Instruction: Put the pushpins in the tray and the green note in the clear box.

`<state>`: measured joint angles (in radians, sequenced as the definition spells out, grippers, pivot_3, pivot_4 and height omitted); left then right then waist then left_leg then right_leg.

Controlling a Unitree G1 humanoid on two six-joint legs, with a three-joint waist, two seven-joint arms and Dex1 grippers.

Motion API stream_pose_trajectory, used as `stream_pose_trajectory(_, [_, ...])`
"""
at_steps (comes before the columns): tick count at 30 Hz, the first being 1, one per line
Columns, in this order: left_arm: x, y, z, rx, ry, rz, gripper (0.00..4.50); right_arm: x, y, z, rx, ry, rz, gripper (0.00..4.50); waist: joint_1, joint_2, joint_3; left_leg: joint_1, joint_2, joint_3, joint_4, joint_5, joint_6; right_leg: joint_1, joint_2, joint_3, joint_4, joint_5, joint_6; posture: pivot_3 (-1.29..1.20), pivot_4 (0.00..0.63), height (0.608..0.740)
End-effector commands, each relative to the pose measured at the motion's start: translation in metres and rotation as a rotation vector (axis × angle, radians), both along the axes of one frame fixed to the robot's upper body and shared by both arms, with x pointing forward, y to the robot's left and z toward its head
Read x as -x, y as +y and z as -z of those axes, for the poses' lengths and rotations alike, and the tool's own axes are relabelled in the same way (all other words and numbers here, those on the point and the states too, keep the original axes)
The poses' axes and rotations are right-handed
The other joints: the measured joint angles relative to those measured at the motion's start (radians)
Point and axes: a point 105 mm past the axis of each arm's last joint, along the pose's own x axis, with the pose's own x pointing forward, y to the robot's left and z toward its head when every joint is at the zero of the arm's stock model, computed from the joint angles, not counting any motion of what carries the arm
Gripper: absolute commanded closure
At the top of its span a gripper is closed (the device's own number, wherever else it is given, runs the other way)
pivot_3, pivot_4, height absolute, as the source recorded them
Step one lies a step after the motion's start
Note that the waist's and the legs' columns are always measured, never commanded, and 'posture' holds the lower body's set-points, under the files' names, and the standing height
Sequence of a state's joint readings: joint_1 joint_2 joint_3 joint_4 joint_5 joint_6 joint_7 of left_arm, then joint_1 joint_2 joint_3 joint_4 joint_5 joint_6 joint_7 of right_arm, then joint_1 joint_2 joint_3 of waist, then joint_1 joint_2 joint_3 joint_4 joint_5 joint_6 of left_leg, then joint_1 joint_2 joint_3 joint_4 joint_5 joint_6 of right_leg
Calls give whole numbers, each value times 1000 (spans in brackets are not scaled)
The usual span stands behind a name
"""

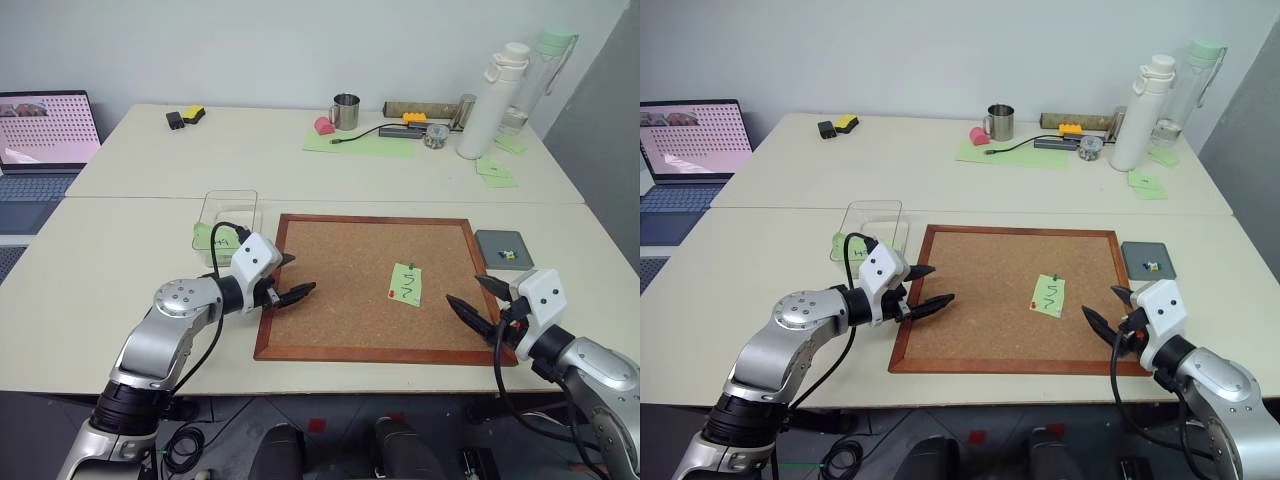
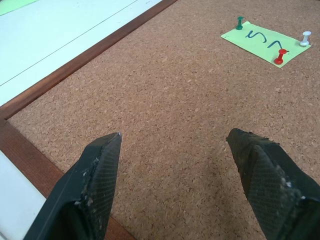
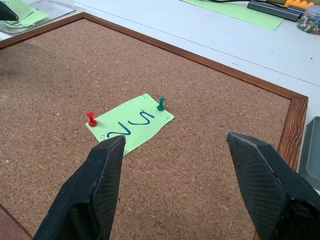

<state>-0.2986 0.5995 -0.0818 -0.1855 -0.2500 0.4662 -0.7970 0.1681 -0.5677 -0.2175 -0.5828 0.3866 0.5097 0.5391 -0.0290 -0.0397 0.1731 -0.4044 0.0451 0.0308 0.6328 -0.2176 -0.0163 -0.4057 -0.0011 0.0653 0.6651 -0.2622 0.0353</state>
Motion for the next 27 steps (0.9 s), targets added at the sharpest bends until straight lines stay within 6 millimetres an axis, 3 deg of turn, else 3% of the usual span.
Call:
stream_pose_trajectory(1, [-1,0,-12,15,-51,1,868,-1,-4,-13,-5,-49,11,1123,0,0,0,0,0,0,0,0,0,0,0,0,0,0,0,0,150,740])
stream_pose_trajectory(27, [6,-2,-11,64,21,35,868,-4,0,-19,8,-56,-14,1123,0,0,0,0,0,0,0,0,0,0,0,0,0,0,0,0,150,740])
